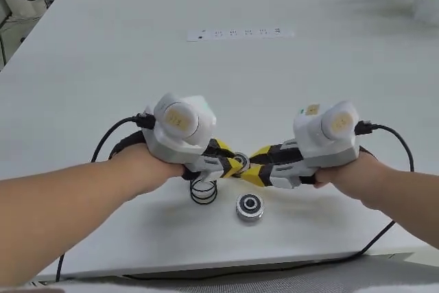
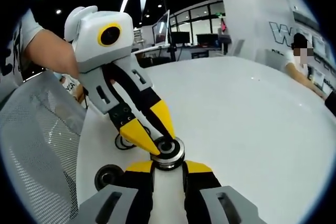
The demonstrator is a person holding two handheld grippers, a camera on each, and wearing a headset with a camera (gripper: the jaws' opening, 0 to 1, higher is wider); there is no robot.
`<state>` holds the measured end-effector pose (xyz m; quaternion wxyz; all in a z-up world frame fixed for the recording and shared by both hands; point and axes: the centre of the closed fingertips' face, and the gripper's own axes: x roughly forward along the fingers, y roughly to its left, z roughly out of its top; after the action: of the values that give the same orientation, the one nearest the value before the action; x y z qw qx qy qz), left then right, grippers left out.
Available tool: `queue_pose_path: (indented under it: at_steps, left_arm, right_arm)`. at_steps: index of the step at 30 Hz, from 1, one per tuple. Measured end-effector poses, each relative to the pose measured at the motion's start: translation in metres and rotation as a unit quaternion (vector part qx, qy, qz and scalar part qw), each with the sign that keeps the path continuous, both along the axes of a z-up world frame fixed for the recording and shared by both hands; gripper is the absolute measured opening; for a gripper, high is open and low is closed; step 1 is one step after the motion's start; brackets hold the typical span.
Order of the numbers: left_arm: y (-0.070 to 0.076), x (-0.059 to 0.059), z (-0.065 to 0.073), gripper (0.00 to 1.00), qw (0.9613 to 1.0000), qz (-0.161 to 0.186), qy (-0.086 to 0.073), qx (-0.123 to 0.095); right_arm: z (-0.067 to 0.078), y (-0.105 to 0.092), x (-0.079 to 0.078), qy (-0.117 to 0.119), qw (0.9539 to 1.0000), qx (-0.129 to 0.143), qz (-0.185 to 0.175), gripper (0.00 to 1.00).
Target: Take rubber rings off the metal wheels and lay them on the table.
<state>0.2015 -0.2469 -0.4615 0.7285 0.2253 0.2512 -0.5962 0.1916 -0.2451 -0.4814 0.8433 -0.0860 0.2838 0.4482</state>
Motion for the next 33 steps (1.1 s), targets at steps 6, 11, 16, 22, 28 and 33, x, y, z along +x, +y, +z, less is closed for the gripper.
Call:
queue_pose_path:
  at_steps: [6, 11, 16, 22, 28, 33]
  left_arm:
    - [-0.0003, -0.0004, -0.0001, 0.07, 1.0000, 0.006, 0.001, 0.001]
    - [-0.0002, 0.0000, -0.0001, 0.07, 0.9999, 0.011, 0.001, 0.000]
    - [-0.0001, 0.0003, -0.0002, 0.07, 0.9999, 0.015, 0.000, -0.002]
    - [0.0001, -0.0007, 0.0001, 0.07, 0.9998, 0.022, -0.001, -0.004]
    - [0.0003, -0.0001, 0.0000, 0.07, 0.9997, 0.026, -0.002, -0.004]
    - [0.0003, 0.0001, 0.0001, 0.07, 0.9997, 0.024, -0.004, -0.004]
  right_arm:
    - [0.0007, -0.0019, 0.0002, 0.002, 1.0000, 0.000, -0.004, 0.17]
    - [0.0013, -0.0030, -0.0007, -0.003, 0.9999, -0.011, -0.005, 0.15]
    - [0.0003, -0.0048, -0.0018, 0.002, 0.9999, -0.011, -0.009, 0.12]
    - [0.0000, -0.0071, -0.0035, 0.013, 0.9997, -0.007, -0.018, 0.05]
    - [-0.0005, -0.0089, -0.0024, 0.038, 0.9983, 0.017, -0.040, 0.00]
    - [-0.0003, -0.0094, -0.0020, 0.067, 0.9943, 0.047, -0.069, 0.00]
